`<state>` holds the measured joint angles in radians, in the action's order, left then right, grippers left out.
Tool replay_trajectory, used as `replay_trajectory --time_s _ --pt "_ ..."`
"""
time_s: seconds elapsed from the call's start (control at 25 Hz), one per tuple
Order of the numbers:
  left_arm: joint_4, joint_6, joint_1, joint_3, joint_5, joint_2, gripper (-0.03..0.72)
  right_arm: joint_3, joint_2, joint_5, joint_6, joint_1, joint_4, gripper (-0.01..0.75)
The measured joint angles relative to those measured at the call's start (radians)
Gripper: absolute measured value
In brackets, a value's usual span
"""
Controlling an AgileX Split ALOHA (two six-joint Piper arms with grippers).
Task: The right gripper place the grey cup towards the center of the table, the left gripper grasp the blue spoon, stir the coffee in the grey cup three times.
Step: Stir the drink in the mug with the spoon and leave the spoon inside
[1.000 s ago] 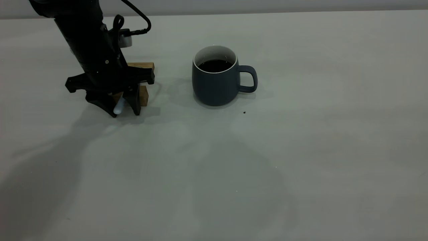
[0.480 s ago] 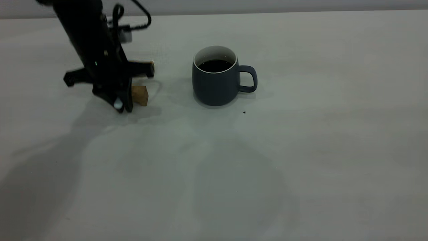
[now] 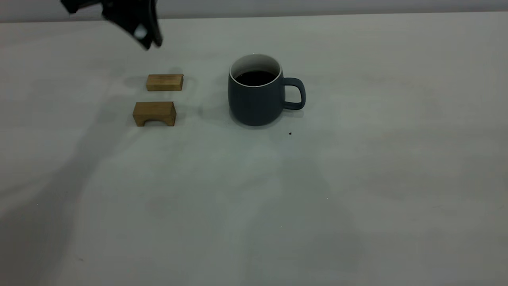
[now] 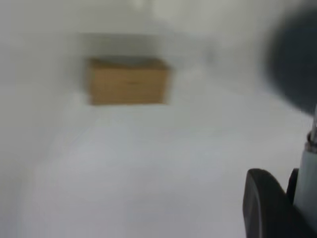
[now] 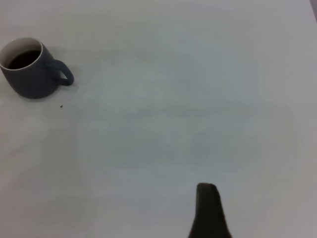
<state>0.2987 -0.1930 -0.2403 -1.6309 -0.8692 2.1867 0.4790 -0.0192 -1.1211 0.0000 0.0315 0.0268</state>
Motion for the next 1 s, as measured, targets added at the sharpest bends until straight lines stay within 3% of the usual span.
replay_trajectory --time_s 0.4,0.6,0.76,1.0 --pt "0.751 -0.006 0.000 -0.002 -0.138 -0.032 0.127 0.000 0.000 0.000 0.000 0.000 0.000 0.592" --pt "0.932 -0.075 0.000 -0.002 -0.150 -0.033 0.127 0.000 0.000 0.000 0.000 0.000 0.000 0.592" --pt "0.955 -0.360 -0.001 -0.002 -0.111 -0.033 0.127 0.000 0.000 0.000 0.000 0.000 0.000 0.592" --pt "0.955 -0.942 -0.026 -0.002 -0.099 -0.004 0.127 0.000 0.000 0.000 0.000 0.000 0.000 0.592"
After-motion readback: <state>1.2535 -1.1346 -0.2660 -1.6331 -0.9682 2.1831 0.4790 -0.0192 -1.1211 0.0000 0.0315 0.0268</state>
